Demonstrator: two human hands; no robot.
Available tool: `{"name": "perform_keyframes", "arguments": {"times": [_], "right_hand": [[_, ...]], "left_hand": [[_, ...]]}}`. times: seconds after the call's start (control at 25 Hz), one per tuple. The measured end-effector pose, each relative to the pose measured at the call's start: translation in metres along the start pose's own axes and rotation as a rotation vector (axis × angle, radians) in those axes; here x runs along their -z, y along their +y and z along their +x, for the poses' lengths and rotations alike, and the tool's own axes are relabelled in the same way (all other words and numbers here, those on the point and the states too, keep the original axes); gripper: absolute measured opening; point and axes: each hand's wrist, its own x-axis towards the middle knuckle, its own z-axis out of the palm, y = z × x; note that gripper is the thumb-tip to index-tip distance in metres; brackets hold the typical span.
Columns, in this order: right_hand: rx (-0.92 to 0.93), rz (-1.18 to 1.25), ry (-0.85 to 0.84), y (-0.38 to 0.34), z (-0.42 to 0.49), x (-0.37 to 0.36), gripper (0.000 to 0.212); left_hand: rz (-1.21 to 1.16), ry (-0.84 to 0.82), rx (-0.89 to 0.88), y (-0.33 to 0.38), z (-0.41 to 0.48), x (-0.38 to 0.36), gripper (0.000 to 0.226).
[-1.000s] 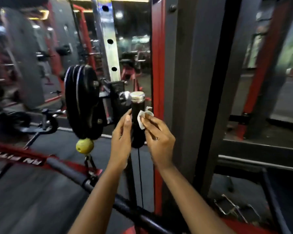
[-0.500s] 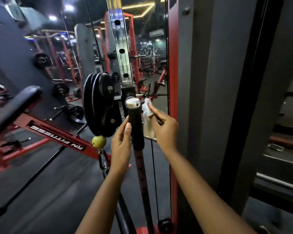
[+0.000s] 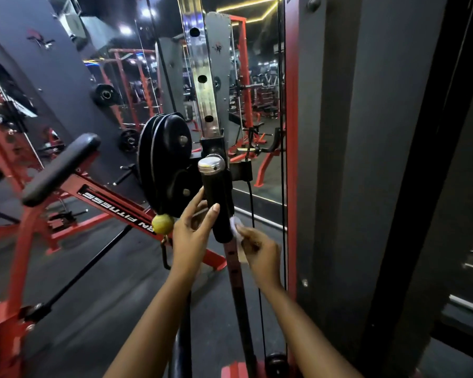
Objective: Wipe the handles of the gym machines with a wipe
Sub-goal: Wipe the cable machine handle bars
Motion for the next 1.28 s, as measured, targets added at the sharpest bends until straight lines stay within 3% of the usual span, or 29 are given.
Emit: {"name": "perform_keyframes", "arguments": {"times": [0.16,0.44,0.56,0.64,0.76,0.88,1.08,1.28], "right_hand": [[0.173,0.010,0.002,-0.018,0.014,-0.004,0.033],[0.152,0.107,0.014,0.034,-0.004,-0.015,0.034],[0.222,-0.042,-0.024,0.052,0.007,-0.017,0.029],[0.268,-0.180,-0.104,0.061,0.024,-0.016,0.027],[0.182,-0.260,-0.279,0.062,0.065,-0.019,0.026],[0.128,-0.318,-0.343,0.057,0.092,-0.028,0.025],[0.236,-0.312,-0.284,0.043,0.067,-0.020,0.030],[0.163,-0.237,-0.232,0.034,0.055,-0.007,0.032]], "left_hand": [[0.167,0.022,-0.061,-0.012,0.002,-0.001,0.065],[0.213,0.056,-0.061,-0.019,0.001,-0.002,0.066],[0.224,0.061,-0.065,-0.020,0.001,-0.002,0.066],[0.224,0.064,-0.065,-0.020,0.001,-0.002,0.065],[0.245,0.071,-0.082,-0.019,-0.001,-0.004,0.063],[0.273,0.082,-0.109,-0.018,-0.003,-0.004,0.065],[0.413,0.198,-0.264,-0.025,-0.010,-0.013,0.072],[0.419,0.212,-0.347,-0.040,-0.014,-0.015,0.079]]}}
